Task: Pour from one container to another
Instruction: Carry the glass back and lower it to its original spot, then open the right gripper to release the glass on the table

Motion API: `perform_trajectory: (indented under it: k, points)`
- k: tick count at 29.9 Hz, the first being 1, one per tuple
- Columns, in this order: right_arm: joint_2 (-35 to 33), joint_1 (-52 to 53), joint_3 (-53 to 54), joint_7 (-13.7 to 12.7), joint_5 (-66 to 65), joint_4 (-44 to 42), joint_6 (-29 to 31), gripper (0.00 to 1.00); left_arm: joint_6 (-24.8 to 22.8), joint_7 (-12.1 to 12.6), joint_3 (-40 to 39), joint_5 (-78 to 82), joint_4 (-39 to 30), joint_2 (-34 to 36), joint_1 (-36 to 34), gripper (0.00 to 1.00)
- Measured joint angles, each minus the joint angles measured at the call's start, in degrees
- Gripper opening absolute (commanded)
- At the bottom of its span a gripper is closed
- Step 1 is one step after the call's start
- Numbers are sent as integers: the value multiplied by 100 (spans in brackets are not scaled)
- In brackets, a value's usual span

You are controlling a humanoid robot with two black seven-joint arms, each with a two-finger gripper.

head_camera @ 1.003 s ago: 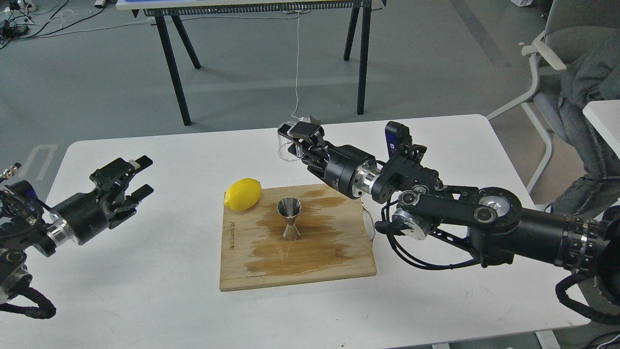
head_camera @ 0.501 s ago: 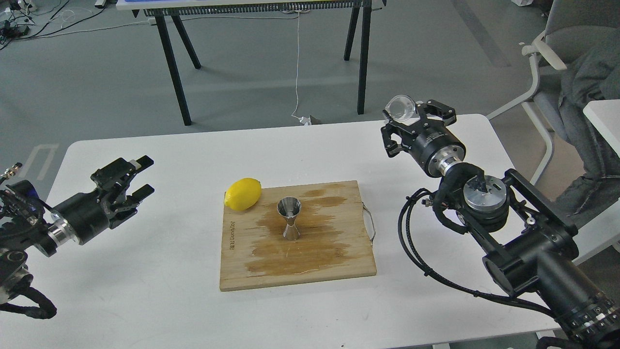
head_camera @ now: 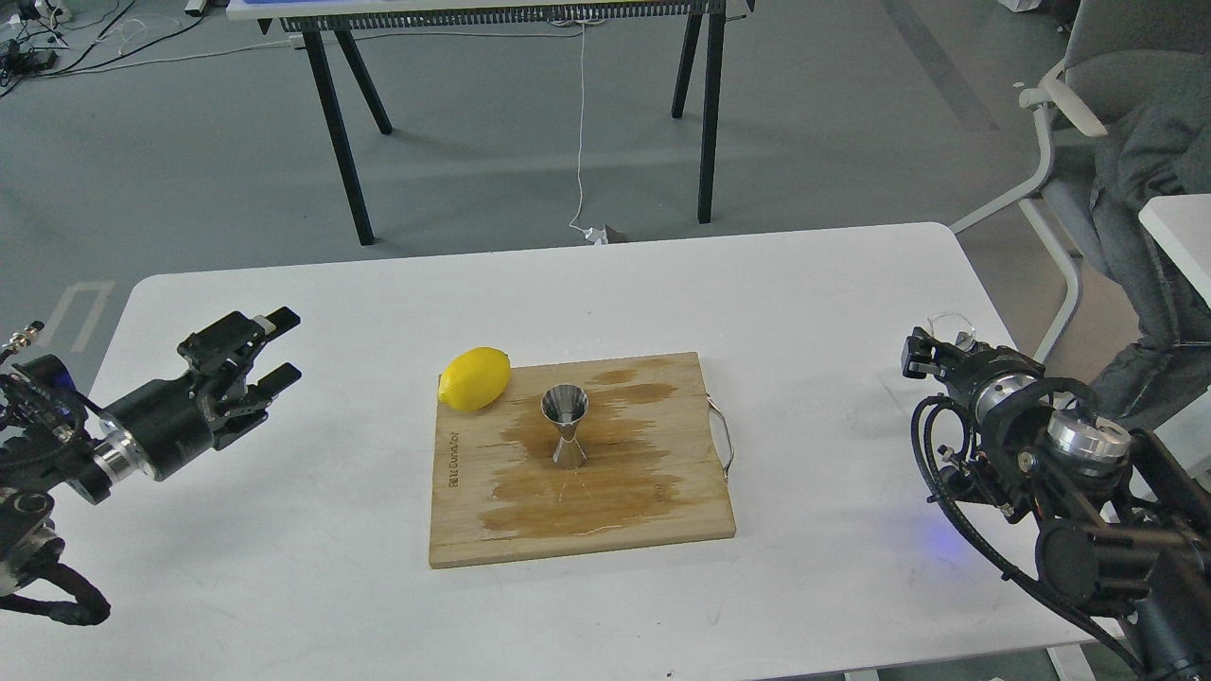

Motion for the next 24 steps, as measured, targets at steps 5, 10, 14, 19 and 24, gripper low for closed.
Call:
perform_trajectory:
  k: [5, 10, 14, 19, 24]
  points:
    - [14, 55, 14, 6, -2, -200, -446, 36, 0, 0, 0, 0, 0, 0, 1, 93]
    - [13, 67, -5, 7, -6, -315, -617, 36, 0, 0, 0, 0, 0, -4, 2, 93]
    - [11, 69, -42, 8, -6, -360, -668, 36, 0, 0, 0, 0, 0, -9, 2, 93]
    - [22, 93, -101, 8, -13, -399, -680, 36, 0, 0, 0, 0, 0, -9, 2, 93]
    - [27, 146, -239, 8, -15, -438, -680, 36, 0, 0, 0, 0, 0, -10, 2, 93]
